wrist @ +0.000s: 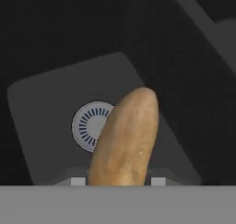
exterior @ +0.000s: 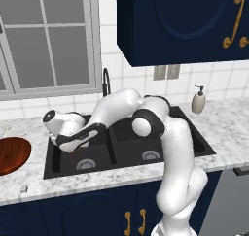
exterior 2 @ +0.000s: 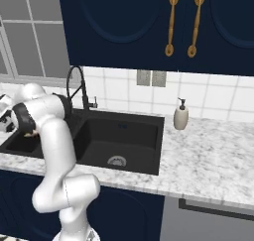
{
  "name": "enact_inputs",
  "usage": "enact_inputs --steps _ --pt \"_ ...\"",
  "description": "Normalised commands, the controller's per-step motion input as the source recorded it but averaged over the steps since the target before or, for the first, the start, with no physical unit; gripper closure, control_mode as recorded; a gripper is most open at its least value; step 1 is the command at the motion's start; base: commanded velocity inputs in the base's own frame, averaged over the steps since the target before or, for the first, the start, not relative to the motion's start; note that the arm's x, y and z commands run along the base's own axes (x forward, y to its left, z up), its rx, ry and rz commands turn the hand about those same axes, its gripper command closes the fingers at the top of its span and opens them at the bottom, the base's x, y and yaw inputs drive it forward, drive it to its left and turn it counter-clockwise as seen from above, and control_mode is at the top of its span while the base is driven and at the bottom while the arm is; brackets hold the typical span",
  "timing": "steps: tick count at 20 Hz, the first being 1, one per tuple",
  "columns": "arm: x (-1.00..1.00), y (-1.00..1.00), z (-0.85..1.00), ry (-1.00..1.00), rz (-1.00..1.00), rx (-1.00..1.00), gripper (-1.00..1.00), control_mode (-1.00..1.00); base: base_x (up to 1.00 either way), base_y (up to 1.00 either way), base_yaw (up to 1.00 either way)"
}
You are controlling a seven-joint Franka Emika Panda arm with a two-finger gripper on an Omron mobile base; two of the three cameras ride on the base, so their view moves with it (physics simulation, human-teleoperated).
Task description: Pick the sweet potato from the sink and place it in the bowl. Then pick the bowl and place it in the microwave. Then close the microwave door and press the start button.
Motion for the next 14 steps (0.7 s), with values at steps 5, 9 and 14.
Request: enact_inputs --steps 5,9,14 --pt "-0.55 0.39 1.0 0.01 0.16 0.28 1.0 -1.0 0.0 0.0 0.0" --pt "-0.13 0.94 1.0 0.05 0.17 0.23 1.0 -1.0 0.0 0.0 0.0" --pt "0.0 1.0 0.88 0.08 0.17 0.13 1.0 -1.0 0.0 0.0 0.0"
